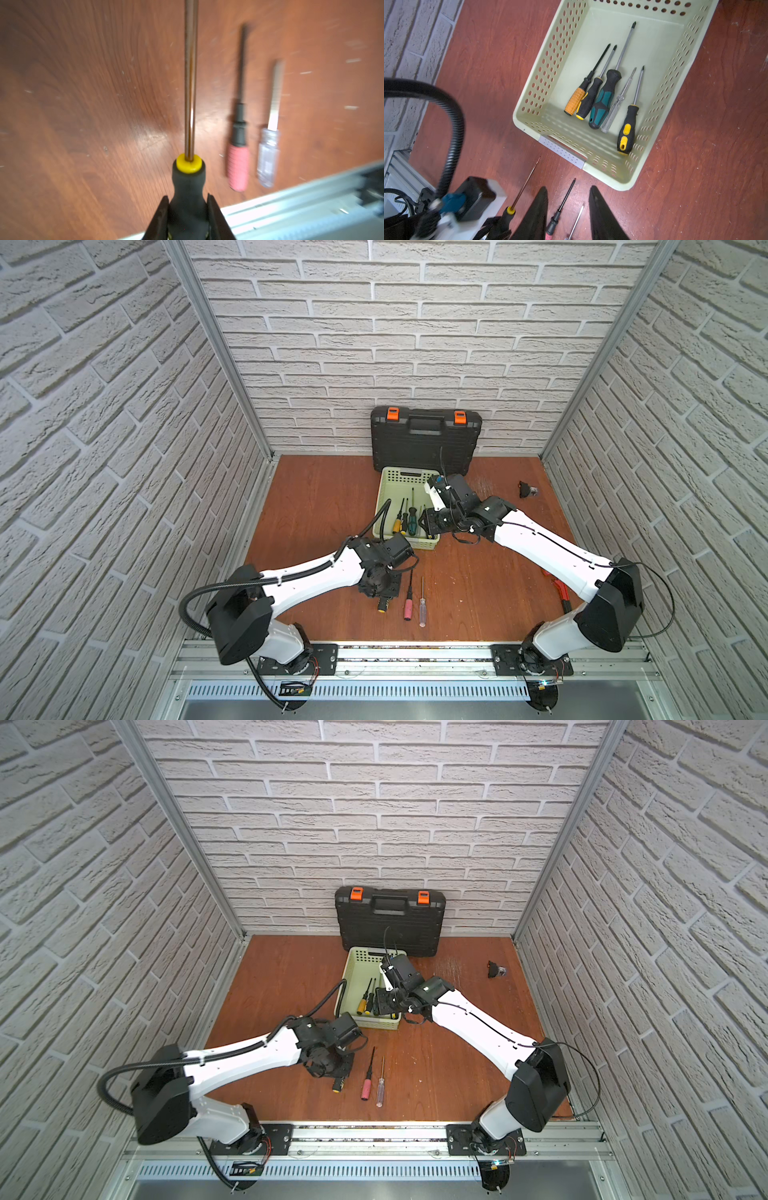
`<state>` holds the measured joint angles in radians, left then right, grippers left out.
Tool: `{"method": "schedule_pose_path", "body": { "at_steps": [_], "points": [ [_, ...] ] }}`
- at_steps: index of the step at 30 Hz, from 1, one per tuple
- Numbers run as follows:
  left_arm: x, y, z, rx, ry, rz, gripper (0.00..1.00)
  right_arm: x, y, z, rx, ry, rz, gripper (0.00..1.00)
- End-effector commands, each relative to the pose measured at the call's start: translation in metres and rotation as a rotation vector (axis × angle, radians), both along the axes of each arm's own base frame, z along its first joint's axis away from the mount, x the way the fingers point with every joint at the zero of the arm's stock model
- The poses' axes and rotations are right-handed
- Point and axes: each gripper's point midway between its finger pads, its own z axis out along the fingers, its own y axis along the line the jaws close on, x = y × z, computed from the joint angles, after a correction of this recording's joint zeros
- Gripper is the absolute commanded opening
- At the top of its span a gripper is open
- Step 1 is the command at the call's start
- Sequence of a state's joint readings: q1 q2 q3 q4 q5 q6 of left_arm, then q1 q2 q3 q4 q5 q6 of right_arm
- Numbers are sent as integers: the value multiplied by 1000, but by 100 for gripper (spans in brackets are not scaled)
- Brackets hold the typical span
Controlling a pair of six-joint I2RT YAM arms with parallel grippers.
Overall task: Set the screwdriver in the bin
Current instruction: 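Lower the left gripper onto the long black-yellow screwdriver and close while the right gripper withdraws, then carry the black-yellow screwdriver into the basket and open the left gripper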
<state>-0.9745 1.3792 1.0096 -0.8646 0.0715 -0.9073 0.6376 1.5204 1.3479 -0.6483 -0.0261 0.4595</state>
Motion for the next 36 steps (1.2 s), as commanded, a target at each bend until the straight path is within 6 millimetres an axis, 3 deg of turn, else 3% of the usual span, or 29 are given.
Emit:
{"method": "schedule_pose_path", "body": {
  "at_steps": [1,3,5,11,16,21,26,31,36],
  "points": [
    [-18,-2,27,-111,67,-57,7,1,-2,18,2,-46,2,35],
    [-15,-10,46,-200,59,-75,7,1,-3,18,3,-45,1,35],
    [-1,-13,65,-243,22,-82,8,0,-3,18,7,-47,-1,35],
    [94,-17,94,-257,-110,-72,8,-8,-4,11,19,-14,3,35],
    [176,-12,70,-139,-106,-33,8,-25,-9,2,35,24,0,35],
    [225,-12,37,-14,-86,-50,6,-41,-12,-5,44,48,-9,35],
    [246,-13,2,41,-67,-35,7,-50,-10,-17,43,73,-11,35],
    [250,-10,-24,98,-39,-17,8,-58,-2,-25,41,97,19,35],
    [250,-8,-37,127,-33,-21,10,-60,3,-27,40,100,25,35]
  ]
}}
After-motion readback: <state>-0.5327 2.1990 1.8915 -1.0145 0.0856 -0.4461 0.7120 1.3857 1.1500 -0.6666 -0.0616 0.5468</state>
